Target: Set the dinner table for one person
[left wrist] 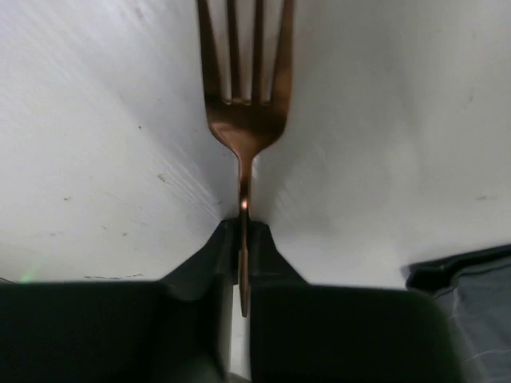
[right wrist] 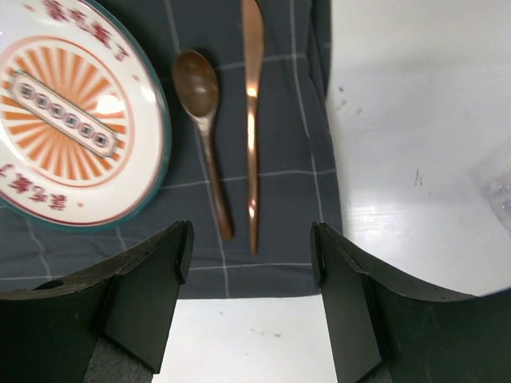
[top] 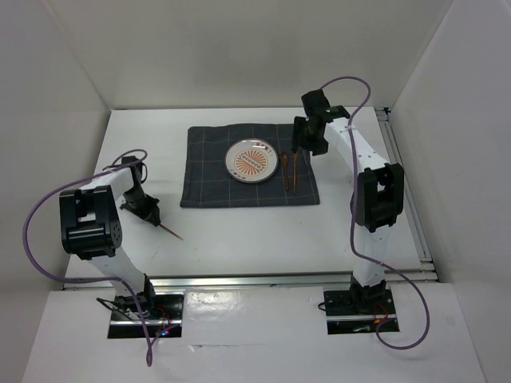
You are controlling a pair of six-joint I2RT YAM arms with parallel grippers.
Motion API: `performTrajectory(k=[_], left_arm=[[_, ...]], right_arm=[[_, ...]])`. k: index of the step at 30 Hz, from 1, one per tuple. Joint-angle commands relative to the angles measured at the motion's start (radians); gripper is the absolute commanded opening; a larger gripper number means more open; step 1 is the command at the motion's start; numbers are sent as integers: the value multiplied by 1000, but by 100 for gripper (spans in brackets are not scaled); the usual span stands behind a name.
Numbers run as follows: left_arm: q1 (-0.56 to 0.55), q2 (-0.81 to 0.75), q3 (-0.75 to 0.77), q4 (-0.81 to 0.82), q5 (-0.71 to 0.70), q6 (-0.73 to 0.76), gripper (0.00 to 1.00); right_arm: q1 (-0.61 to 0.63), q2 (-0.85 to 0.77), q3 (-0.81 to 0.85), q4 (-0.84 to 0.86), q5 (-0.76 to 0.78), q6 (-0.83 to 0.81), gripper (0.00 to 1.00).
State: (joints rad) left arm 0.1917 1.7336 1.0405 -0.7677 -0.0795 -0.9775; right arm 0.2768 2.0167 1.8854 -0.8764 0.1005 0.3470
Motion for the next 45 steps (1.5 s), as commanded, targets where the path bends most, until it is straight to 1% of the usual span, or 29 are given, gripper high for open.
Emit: performTrajectory(k=[1, 3, 4, 5, 6, 7, 8, 9, 10, 11, 12, 15, 16, 17, 19, 20, 21, 25, 27, 29, 31, 32, 33, 35, 36, 37, 39, 42, 45], left_arm=[[8, 34, 27, 12, -55, -1, 2], [8, 23, 91, 2, -65, 52, 0], [-7, 11, 154, 2, -65, 141, 0], [-23, 11, 197, 2, -65, 183, 0], [-69, 26, 245, -33, -97, 225, 0], [-98, 41, 353, -60, -126, 287, 0], [-130, 61, 407, -85, -153, 313, 0], [-190, 102, 459, -106, -186, 357, 0], [-217, 124, 508, -142, -195, 376, 0], [-244, 147, 598, -151, -195, 396, 0], [-288, 168, 640, -160, -195, 422, 0], [-342, 285, 800, -176, -181, 451, 0], [-371, 320, 843, -186, -181, 460, 0], [-383, 398, 939, -220, -181, 471, 0], [-417, 473, 1036, -255, -190, 471, 0], [-426, 506, 1116, -269, -190, 480, 0], [-436, 558, 1147, -280, -190, 481, 0], [-446, 653, 1250, -303, -145, 481, 0], [-446, 662, 1250, -288, -131, 481, 0], [-446, 687, 1250, -269, -106, 481, 0], [-458, 696, 1241, -259, -126, 481, 0], [-469, 696, 1241, -259, -161, 481, 29], [-469, 696, 1231, -259, -161, 481, 48], [-478, 696, 1216, -259, -172, 481, 71], [-479, 680, 1207, -259, -181, 481, 87], [-479, 658, 1184, -249, -181, 490, 89], [-479, 629, 1161, -249, -181, 490, 89], [-479, 561, 1121, -249, -171, 499, 89], [-488, 498, 1101, -249, -161, 499, 89]], right_arm=[[-30, -58, -40, -10, 38, 6, 72], [-48, -82, -72, -10, 22, 6, 72], [-77, -101, -83, 0, 10, 6, 72], [-91, -101, -94, 1, -5, 6, 72], [-106, -116, -107, 10, -30, 18, 73], [-134, -128, -117, 10, -30, 27, 75], [-146, -128, -117, 10, -44, 27, 75], [-159, -139, -117, 10, -53, 38, 75], [-178, -139, -117, 10, -53, 49, 77], [-179, -139, -108, 10, -53, 49, 81], [-195, -151, -108, 1, -64, 58, 83], [-221, -162, -98, -10, -64, 67, 92], [-222, -162, -98, -19, -52, 67, 92], [-234, -162, -89, -30, -42, 78, 92], [-248, -173, -89, -41, -29, 87, 92], [-260, -173, -89, -41, -16, 96, 92], [-277, -173, -89, -41, -16, 96, 92], [-329, -184, -89, -41, 13, 121, 91], [-361, -184, -89, -41, 51, 133, 91], [-390, -156, -89, -50, 51, 133, 91], [-430, -144, -98, -50, 39, 133, 91], [-430, -125, -98, -30, 39, 110, 92], [-439, -112, -73, -30, 30, 98, 94], [-448, -66, -25, -30, 15, 72, 96], [-449, -14, 0, -61, 15, 63, 97], [-449, 9, 33, -61, 15, 41, 98], [-449, 49, 34, -61, 15, 5, 100], [-473, 50, -14, 11, -42, -28, 100], [-485, 40, -91, 66, -65, -66, 100]])
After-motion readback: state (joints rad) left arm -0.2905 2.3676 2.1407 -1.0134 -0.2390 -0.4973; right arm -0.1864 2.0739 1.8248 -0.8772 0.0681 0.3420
